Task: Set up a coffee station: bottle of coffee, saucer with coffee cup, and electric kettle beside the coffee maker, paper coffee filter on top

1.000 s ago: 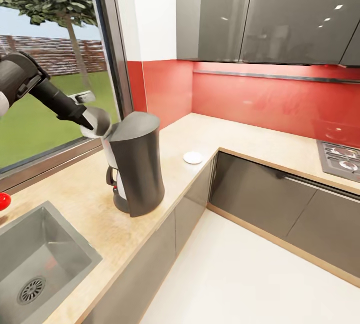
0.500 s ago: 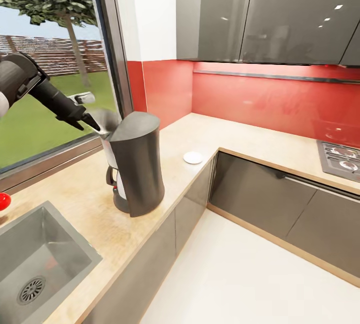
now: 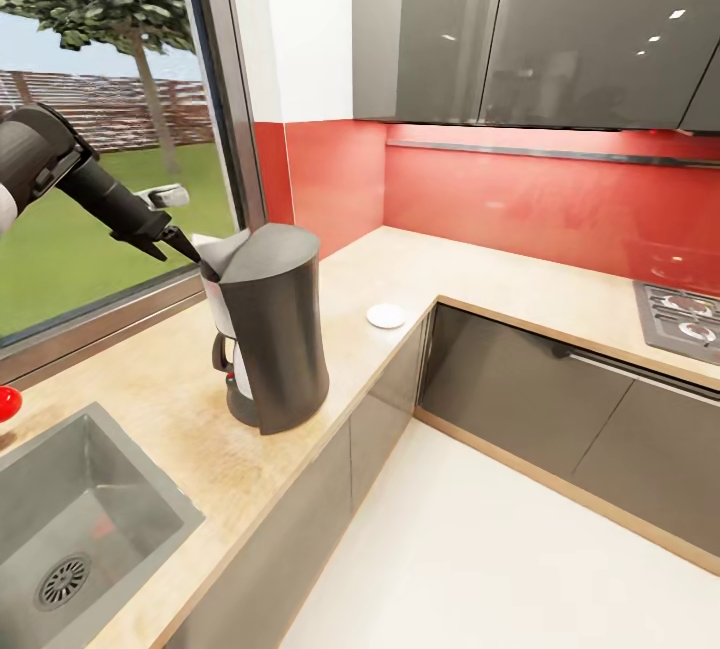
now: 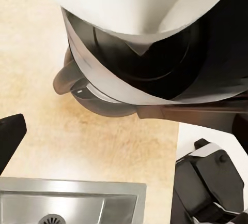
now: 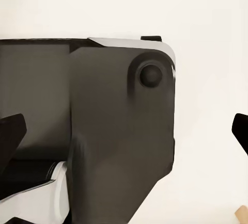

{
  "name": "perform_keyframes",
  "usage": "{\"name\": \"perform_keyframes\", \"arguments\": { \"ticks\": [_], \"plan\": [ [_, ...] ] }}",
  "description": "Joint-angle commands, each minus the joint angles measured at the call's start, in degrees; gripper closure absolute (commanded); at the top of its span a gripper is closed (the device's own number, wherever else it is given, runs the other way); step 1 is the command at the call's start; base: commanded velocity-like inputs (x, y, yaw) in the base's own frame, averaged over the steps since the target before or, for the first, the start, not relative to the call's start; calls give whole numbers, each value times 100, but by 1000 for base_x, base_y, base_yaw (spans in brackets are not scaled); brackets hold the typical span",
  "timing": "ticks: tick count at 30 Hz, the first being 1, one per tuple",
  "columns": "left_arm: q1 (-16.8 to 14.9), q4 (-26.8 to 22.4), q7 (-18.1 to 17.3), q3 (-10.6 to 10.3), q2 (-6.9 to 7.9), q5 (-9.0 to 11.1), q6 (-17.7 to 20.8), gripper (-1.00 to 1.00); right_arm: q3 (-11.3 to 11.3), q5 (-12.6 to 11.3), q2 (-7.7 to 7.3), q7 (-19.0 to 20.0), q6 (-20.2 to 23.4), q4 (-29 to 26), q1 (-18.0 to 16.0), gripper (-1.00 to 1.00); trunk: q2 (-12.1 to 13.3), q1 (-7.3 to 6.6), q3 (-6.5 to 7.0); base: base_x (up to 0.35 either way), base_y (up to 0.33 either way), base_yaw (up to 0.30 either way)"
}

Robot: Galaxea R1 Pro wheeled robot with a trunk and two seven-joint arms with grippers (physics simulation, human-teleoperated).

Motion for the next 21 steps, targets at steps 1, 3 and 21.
{"name": "perform_keyframes", "arguments": {
  "ticks": [1,3,21],
  "plan": [
    [-3,-12,-45,19,5,-60,60,-100,4,-2,1,-5,-19,4,-4,-100,-11,3,-12,0,0,0],
    [-3,-12,-43,21,9,-60,60,-100,4,-1,1,-5,-19,4,-4,-100,-11,3,-12,0,0,0],
    [-82,-11,-24,22,93,-56,69,-100,1,-6,1,-5,-19,13,-4,-100,-11,3,-12,0,0,0]
  ]
}}
